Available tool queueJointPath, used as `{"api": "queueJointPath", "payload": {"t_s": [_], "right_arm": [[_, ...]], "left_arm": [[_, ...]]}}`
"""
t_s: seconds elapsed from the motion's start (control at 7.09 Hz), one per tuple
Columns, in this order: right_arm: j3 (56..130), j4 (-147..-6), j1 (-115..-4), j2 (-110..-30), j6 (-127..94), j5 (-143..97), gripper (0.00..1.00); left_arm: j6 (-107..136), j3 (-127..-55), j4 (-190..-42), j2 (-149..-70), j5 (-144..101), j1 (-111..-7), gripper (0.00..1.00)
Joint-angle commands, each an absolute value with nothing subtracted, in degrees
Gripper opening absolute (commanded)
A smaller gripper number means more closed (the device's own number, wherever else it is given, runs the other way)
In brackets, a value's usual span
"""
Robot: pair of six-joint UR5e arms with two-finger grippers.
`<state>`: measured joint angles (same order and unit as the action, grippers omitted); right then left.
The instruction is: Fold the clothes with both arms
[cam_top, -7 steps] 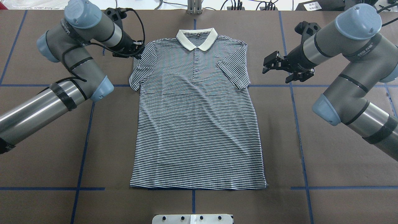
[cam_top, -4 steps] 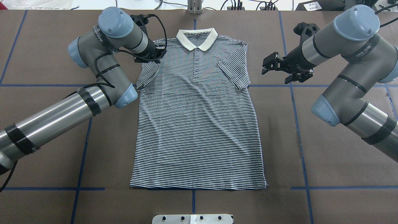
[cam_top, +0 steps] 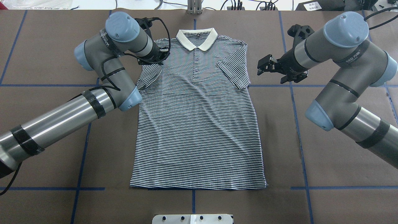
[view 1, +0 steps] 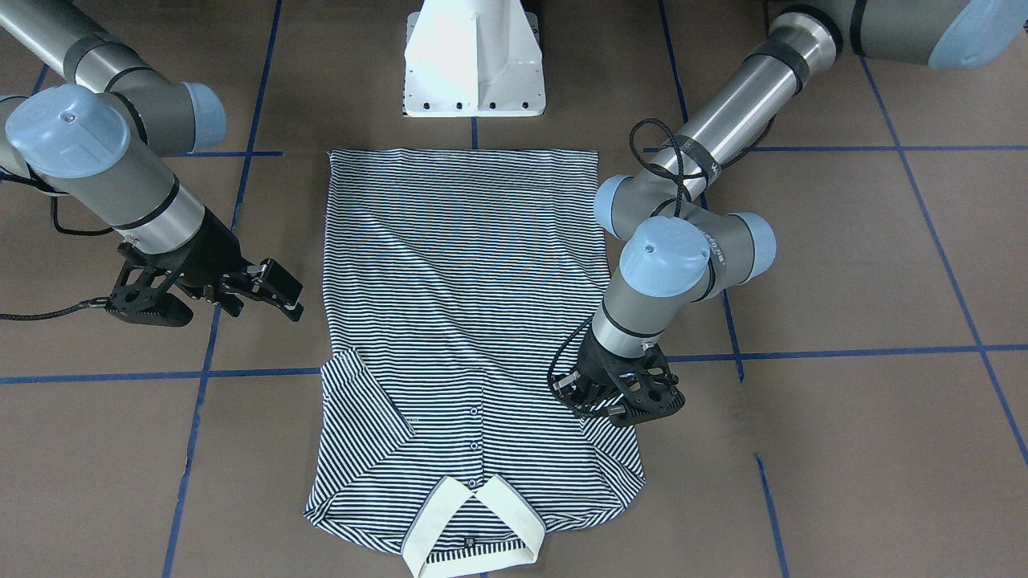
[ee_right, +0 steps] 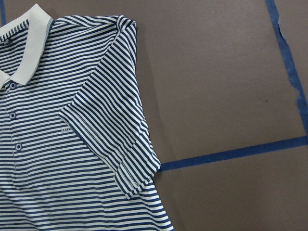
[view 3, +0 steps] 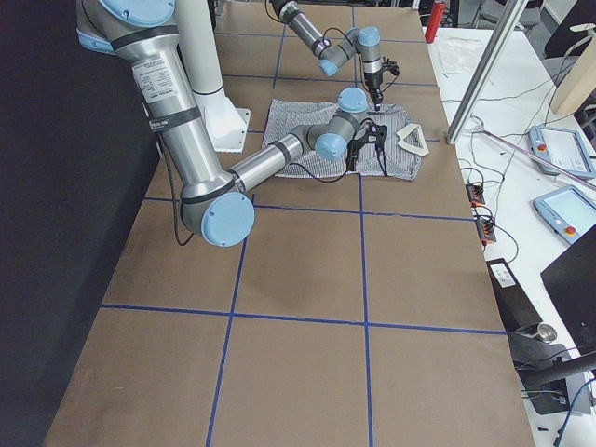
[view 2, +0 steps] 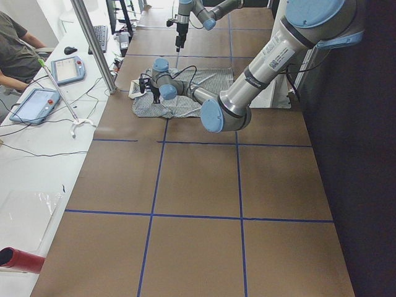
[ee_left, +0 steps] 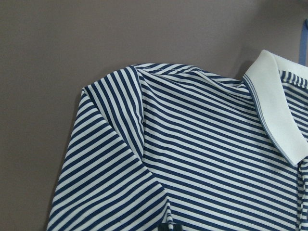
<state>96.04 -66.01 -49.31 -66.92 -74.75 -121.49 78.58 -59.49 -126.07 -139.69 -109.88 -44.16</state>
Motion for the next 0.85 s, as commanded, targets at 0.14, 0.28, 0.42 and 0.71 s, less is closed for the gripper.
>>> {"api": "queueJointPath", "payload": {"t_s": [0.14, 0.28, 0.42, 0.71], "right_arm": [[102.72, -66.18, -44.76, -69.42, -78.55, -122.78, 1.00], [107.79, -66.44, -40.47, -71.52, -83.27, -120.87, 1.00], [113.06, -66.62, -33.82, -74.85, -92.28, -113.63, 1.00], [116.62, -69.15, -18.62, -77.95, -107.67, -94.75, 0.92]], "left_arm": [[81.12, -60.11, -126.12, -139.57, -109.51, -43.77, 0.68], [81.30, -63.25, -125.60, -138.53, -109.60, -43.77, 0.73], [81.30, -69.98, -125.42, -134.17, -109.77, -43.68, 0.73], [81.30, -79.34, -125.42, -127.81, -112.74, -43.68, 0.72]]}}
